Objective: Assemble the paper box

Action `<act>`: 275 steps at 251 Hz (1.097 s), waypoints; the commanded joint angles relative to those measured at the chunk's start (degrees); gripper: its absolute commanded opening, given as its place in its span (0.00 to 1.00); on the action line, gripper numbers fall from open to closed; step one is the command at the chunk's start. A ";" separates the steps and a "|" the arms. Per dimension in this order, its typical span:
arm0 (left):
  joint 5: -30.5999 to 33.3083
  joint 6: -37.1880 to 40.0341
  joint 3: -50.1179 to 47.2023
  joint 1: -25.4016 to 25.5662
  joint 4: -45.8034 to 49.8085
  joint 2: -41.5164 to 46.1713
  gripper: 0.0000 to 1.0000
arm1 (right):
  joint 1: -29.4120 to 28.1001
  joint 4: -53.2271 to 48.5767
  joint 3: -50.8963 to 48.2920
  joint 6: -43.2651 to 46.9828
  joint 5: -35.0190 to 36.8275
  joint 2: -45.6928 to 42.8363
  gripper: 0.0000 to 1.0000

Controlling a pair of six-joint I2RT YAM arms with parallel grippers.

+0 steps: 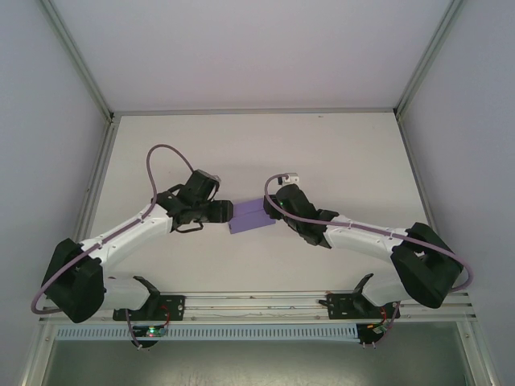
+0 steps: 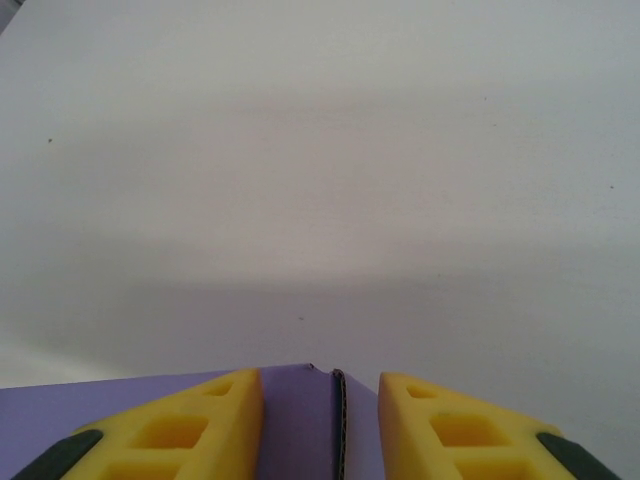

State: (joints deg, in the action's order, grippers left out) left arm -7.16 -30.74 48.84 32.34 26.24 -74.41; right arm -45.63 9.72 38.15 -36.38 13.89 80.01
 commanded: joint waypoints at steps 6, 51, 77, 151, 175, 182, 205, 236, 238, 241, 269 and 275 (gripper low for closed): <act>-3.61 -1.29 -4.06 -0.61 -2.87 -0.30 0.58 | 0.06 -8.99 -3.84 -0.97 -1.21 2.74 0.35; -2.05 -1.89 -13.63 -0.59 -9.67 0.78 0.48 | 2.40 -4.86 -7.47 -0.91 -5.74 3.65 0.28; -3.31 -2.92 -16.71 -0.61 -15.75 -0.70 0.40 | 4.41 0.24 -11.08 -1.81 -9.83 3.84 0.24; -7.22 -2.77 -21.17 -0.61 -22.91 -2.91 0.23 | 7.48 13.04 -18.02 -5.20 -16.21 5.21 0.04; -6.89 -2.86 -21.89 -0.58 -23.66 -2.24 0.21 | 7.48 14.79 -18.55 -6.34 -16.51 5.61 0.03; -6.87 -2.70 -21.75 -0.56 -23.41 -2.08 0.21 | 7.48 14.73 -18.46 -6.33 -16.54 5.64 0.02; -7.27 -1.92 -20.54 -0.54 -22.35 -1.30 0.20 | 7.48 13.91 -17.81 -6.28 -17.21 4.59 0.02; -7.20 -0.65 -17.12 -0.60 -19.71 -0.37 0.32 | 7.39 10.33 -15.96 -5.25 -16.01 1.34 0.10; -7.22 -0.64 -16.87 -0.61 -19.53 -0.31 0.32 | 7.39 9.86 -15.79 -5.23 -15.89 1.08 0.11; -7.14 -0.58 -16.43 -0.61 -19.33 -0.26 0.32 | 7.33 9.30 -15.48 -5.15 -15.82 0.64 0.12; -7.33 0.36 -12.60 -0.60 -17.20 0.75 0.38 | 6.61 5.62 -14.03 -3.90 -14.20 -3.46 0.26; -7.43 0.76 -11.78 -0.52 -16.86 1.14 0.42 | 6.60 5.09 -13.69 -3.50 -14.20 -4.28 0.29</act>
State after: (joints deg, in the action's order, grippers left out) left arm -15.46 -32.82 35.07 31.83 -2.28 -72.14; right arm -37.65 32.03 25.06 -41.65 2.07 77.23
